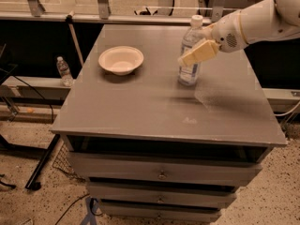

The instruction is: Knock blue plastic bottle over

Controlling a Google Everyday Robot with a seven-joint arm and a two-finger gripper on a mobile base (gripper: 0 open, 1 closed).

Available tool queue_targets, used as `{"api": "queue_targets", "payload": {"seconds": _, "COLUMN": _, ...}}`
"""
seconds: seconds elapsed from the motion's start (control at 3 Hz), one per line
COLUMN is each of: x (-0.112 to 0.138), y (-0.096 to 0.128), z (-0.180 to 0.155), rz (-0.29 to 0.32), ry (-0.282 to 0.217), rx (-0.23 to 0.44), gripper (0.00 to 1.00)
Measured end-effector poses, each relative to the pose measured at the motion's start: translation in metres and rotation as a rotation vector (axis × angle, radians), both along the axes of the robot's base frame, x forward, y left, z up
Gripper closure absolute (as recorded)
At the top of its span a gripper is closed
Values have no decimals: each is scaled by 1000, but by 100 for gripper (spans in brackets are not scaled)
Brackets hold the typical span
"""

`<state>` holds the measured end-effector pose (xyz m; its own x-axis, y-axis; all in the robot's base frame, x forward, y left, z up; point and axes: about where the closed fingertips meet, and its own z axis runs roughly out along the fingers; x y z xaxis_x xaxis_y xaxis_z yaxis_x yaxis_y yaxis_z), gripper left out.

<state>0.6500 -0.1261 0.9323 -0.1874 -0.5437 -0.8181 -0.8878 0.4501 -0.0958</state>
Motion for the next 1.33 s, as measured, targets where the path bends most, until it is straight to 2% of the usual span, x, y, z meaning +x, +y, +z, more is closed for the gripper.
{"api": "queue_targets", "payload": {"seconds": 0.33, "x": 6, "y": 8, "z": -3, "rz": 19, "ry": 2, "rx": 21, "gripper": 47}}
{"api": "queue_targets", "payload": {"seconds": 0.67, "x": 1, "y": 10, "z": 4, "rz": 45, "ry": -14, "rx": 14, "gripper": 70}}
{"api": "queue_targets", "payload": {"seconds": 1.0, "x": -7, "y": 1, "z": 15, "rz": 62, "ry": -28, "rx": -33, "gripper": 98}}
{"api": "queue_targets", "payload": {"seconds": 1.33, "x": -13, "y": -10, "z": 22, "rz": 76, "ry": -25, "rx": -89, "gripper": 100}}
